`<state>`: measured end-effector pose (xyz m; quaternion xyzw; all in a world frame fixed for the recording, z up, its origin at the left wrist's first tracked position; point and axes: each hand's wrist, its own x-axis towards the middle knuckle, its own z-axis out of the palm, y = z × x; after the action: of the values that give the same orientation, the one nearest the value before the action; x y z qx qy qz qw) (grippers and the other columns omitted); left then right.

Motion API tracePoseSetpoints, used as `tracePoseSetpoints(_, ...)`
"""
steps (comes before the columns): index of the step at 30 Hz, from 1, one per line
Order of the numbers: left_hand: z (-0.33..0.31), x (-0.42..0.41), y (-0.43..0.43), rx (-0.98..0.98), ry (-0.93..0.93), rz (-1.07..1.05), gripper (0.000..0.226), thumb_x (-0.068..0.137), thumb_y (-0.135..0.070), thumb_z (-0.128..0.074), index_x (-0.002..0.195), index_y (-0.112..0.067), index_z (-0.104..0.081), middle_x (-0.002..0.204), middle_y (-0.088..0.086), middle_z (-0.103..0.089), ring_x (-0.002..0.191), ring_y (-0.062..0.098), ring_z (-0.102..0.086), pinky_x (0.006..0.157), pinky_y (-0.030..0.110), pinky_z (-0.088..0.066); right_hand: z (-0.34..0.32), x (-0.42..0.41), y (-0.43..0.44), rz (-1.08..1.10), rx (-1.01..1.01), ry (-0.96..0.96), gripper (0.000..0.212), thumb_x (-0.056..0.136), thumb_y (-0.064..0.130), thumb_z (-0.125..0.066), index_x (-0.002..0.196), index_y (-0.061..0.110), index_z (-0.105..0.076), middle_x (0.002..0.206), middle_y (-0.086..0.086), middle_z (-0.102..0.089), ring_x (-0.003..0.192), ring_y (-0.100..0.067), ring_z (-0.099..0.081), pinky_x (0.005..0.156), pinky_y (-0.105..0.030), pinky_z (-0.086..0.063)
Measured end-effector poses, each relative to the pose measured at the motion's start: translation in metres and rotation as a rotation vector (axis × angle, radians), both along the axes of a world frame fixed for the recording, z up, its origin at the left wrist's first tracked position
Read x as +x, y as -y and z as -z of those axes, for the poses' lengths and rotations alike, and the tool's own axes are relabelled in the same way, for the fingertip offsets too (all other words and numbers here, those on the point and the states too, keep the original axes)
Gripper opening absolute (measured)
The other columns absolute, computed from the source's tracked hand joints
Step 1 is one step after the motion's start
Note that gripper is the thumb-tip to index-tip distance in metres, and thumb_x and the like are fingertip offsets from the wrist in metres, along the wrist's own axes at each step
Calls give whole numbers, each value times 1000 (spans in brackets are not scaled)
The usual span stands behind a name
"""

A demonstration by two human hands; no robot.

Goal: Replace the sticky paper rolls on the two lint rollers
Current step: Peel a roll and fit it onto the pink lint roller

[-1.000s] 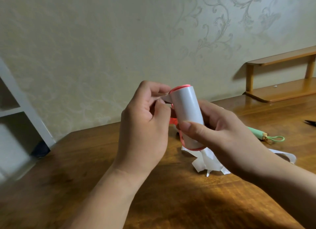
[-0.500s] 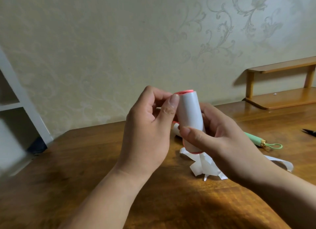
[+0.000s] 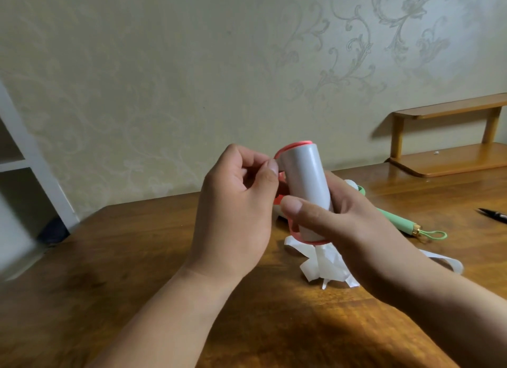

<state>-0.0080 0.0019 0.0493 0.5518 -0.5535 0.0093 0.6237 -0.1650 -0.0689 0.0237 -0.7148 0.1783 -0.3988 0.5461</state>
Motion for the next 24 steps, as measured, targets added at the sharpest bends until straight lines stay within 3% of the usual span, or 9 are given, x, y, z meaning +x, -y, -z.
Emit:
tracePoseSetpoints(2,1,3,4,49,-113,38,9,102,-32,-65,100,-25,-69,95,1,-80,91,19,-80,80,40,-68,1,1,1,59,90,27,59,76,56,-85,124,28,-66,99,-5,-78,78,-11,-73,67,-25,-59)
tracePoseSetpoints(5,1,8,8,64,-316,175,11,95,-30,-62,95,-21,-69,101,18,-82,96,37,-83,89,57,-68,0,-1,6,35,247,131,45,85,45,-79,118,15,-72,98,-7,-82,78,-14,-74,65,-25,-55)
tracePoseSetpoints(8,-3,13,8,36,-423,273,11,100,-21,-56,95,-17,-65,89,13,-83,91,36,-86,81,45,-69,-3,-3,9,-91,478,226,46,87,42,-70,118,8,-77,93,-6,-79,80,-17,-74,78,-34,-56)
tracePoseSetpoints(11,-5,13,10,43,-497,312,12,96,-18,-51,92,-15,-61,80,10,-82,85,37,-86,76,44,-68,-4,-3,9,-158,586,283,55,86,40,-66,126,2,-70,88,-10,-73,74,-17,-70,72,-34,-52)
tracePoseSetpoints(14,-5,10,10,86,-508,321,18,92,-21,-50,86,-21,-66,91,13,-85,84,36,-85,72,42,-68,-5,-2,8,-130,546,296,44,84,49,-75,106,12,-83,81,-7,-71,68,-15,-67,63,-30,-50)
tracePoseSetpoints(19,-7,12,10,10,-634,306,16,110,-10,-46,107,-5,-62,88,18,-82,90,39,-85,78,48,-69,-9,-4,13,-89,537,274,57,90,45,-79,126,3,-68,91,-11,-75,70,-16,-71,58,-27,-58)
tracePoseSetpoints(22,-12,15,10,17,-779,369,32,115,-10,-41,132,6,-63,106,22,-81,102,36,-83,87,49,-69,-9,-5,14,-127,613,268,53,101,46,-58,126,1,-70,89,-13,-74,70,-20,-71,61,-31,-57)
tracePoseSetpoints(24,-14,14,9,54,-834,417,37,116,-13,-38,135,7,-64,116,23,-81,103,33,-83,86,46,-69,-8,-4,13,-152,615,271,65,93,56,-68,126,0,-72,86,-11,-69,69,-18,-68,64,-32,-52)
